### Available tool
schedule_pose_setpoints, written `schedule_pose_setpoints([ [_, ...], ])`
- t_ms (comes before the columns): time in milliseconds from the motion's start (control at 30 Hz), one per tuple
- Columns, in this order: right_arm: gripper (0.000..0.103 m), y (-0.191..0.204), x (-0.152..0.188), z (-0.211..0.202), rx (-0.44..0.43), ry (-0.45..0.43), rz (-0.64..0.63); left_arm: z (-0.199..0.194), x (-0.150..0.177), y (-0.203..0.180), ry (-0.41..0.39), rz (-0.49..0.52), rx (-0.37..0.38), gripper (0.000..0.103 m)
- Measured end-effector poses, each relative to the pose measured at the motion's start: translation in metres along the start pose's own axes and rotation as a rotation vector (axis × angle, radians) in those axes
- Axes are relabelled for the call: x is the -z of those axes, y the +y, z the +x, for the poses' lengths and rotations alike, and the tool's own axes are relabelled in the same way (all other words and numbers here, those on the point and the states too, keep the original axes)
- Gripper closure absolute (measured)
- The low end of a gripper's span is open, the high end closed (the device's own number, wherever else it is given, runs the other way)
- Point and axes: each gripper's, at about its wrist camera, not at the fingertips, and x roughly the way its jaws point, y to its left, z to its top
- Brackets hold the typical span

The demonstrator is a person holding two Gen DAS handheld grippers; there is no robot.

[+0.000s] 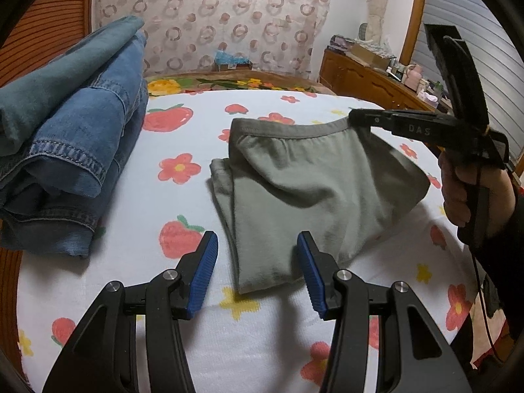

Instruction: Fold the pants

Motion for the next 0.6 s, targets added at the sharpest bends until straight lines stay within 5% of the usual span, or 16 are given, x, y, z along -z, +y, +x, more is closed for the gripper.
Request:
schedule_pose_setpoints([
  [267,0.071,0.001,0.025,-0.043,-0.027,0.006,-0.022,-0.008,0.006,-0.006,-0.005,0.011,0.021,0.051],
  [600,0.067,0.001,0.063,-0.067,-0.066,0.068,-0.042,-0.004,0.011,-0.009,0.016,0.016,0.01,0.051],
])
